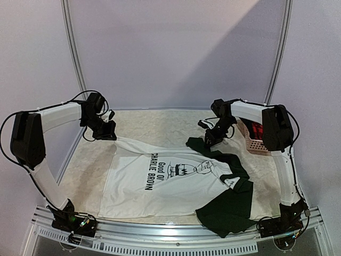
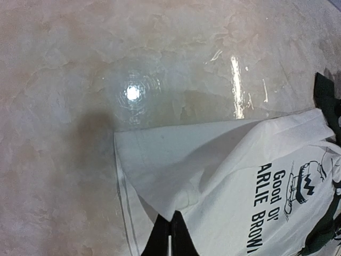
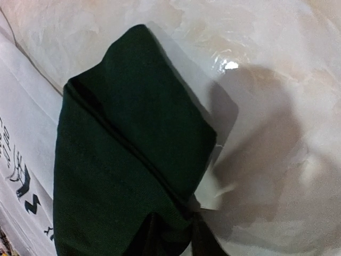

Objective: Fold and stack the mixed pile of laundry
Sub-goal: Pick up the flattened T-shirt from the center of the board, then flatten out the flattened T-shirt at the center of the board.

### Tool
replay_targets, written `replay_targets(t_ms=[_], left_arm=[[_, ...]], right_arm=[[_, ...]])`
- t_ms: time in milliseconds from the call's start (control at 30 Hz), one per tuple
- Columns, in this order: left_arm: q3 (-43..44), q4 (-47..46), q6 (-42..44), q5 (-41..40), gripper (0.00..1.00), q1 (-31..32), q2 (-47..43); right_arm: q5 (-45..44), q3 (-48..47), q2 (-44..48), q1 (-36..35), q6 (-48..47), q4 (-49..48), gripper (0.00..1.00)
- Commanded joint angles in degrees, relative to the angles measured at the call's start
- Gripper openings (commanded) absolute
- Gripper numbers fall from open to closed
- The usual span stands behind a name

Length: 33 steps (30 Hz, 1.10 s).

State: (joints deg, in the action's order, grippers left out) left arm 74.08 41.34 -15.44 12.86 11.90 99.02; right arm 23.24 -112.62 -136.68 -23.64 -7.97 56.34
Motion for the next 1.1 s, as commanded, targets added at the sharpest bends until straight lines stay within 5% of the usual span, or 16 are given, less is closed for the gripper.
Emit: replay_targets(t_ms=[0,700,1067], left_arm=[[-0.9,0.5,0.8,-0.2,0.0,0.2,-0.3],[0.4,0.9,1.2,-2.0,0.0,-1.1,-1.9],[23.1,5.8,5.4,-11.6,0.0,-1.6,1.9]], right_arm=[[-4.0,-1.0,5.0,1.1,-0.9,0.7,0.09],[-21.6,-7.4,5.3,5.0,-4.1,-5.0,0.0],[-34.5,-18.2,10.3,5.5,-14.0,-13.8,0.0]])
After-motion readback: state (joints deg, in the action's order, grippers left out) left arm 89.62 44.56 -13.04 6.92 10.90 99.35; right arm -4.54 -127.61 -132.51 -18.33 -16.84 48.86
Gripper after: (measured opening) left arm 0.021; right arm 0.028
